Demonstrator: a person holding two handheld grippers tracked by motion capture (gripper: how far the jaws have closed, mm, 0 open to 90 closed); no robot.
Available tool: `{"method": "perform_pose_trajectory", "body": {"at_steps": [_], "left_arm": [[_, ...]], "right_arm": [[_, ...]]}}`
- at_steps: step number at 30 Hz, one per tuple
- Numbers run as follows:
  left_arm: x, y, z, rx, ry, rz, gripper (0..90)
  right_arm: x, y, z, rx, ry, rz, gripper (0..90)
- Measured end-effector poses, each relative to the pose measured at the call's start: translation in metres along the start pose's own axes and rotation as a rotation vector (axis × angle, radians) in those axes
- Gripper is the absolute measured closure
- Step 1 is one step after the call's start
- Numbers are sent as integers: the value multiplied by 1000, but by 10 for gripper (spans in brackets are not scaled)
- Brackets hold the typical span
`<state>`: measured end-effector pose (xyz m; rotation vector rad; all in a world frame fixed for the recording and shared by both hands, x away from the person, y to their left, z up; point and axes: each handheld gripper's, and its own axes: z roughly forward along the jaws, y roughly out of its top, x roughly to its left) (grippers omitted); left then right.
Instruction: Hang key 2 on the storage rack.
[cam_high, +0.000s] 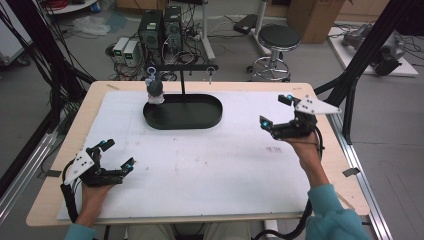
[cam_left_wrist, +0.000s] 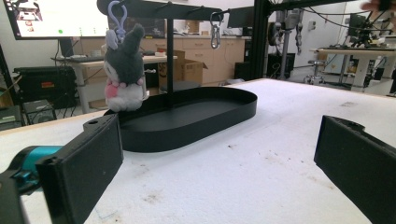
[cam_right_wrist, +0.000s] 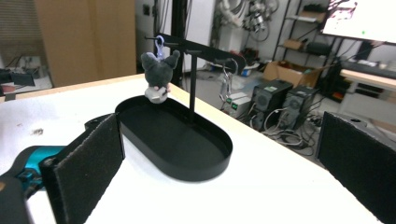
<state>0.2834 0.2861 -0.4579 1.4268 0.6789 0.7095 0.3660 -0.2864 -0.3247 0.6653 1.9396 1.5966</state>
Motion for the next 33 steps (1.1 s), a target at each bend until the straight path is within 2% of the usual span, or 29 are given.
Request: {"method": "perform_pose_trajectory", "body": {"at_steps": [5,11,13,18,22,23,24,26,30,33], "left_arm": [[0,0,0,2,1,6,17],[-1,0,0,2,2,5,17],[0,0,0,3,1,6,17],[-1,0,0,3,1,7,17],[-1,0,0,3,1,7,17],[-1,0,0,5,0,10,17],[-1,0,0,5,0,10,17],[-1,0,0,2,1,7,17],[-1,0,0,4,2,10,17],[-1,0,0,5,1,11,17]], "right_arm": [[10,-33,-25,-42,-33,30,5],[23,-84,-41,-52,-92,60,6],[23,-93,-44,-60,-106,64,6],[25,-109,-50,-101,-122,74,5],[28,-126,-47,-97,-135,78,5],[29,-130,-47,-90,-131,95,5],[29,-133,-46,-90,-134,85,5],[31,-136,-44,-75,-131,85,5],[33,-137,-45,-82,-130,54,5],[33,-137,-46,-89,-130,70,6]]}}
